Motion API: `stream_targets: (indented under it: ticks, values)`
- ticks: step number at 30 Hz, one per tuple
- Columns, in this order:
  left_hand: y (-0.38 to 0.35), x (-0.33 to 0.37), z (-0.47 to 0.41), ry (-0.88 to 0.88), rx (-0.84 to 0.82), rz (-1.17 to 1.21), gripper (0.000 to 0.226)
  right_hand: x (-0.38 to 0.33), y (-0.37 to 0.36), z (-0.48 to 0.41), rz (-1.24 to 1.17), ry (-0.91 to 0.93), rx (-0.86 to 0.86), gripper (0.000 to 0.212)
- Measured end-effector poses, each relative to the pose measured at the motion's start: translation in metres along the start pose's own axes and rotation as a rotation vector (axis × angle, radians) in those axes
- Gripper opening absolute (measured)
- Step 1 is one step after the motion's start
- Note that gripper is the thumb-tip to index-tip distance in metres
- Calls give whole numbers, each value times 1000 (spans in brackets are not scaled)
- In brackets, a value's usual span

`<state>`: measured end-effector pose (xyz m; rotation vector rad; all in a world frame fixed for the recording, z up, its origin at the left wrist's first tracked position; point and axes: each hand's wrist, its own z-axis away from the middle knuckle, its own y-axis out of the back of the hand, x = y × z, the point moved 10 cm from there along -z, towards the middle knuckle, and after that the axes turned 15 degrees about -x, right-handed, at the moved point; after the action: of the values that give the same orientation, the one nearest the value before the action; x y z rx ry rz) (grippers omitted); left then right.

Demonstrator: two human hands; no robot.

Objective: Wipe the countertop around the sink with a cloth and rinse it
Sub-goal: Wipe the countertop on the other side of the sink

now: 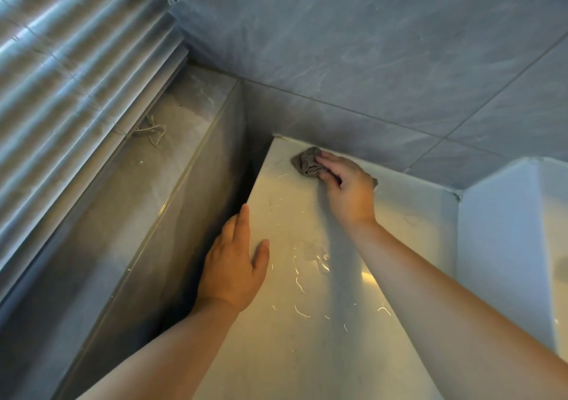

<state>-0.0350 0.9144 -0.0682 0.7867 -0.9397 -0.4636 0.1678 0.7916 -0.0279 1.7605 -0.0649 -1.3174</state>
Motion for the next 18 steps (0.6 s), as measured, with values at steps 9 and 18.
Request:
stream_targets:
  ticks: [9, 18]
  values:
    - [0, 0, 0, -15, 0, 5, 70, -19, -26, 44, 20, 43, -33, 31]
    - [8, -14, 21, -6, -24, 115, 72, -34, -41, 86, 15, 42, -83, 32]
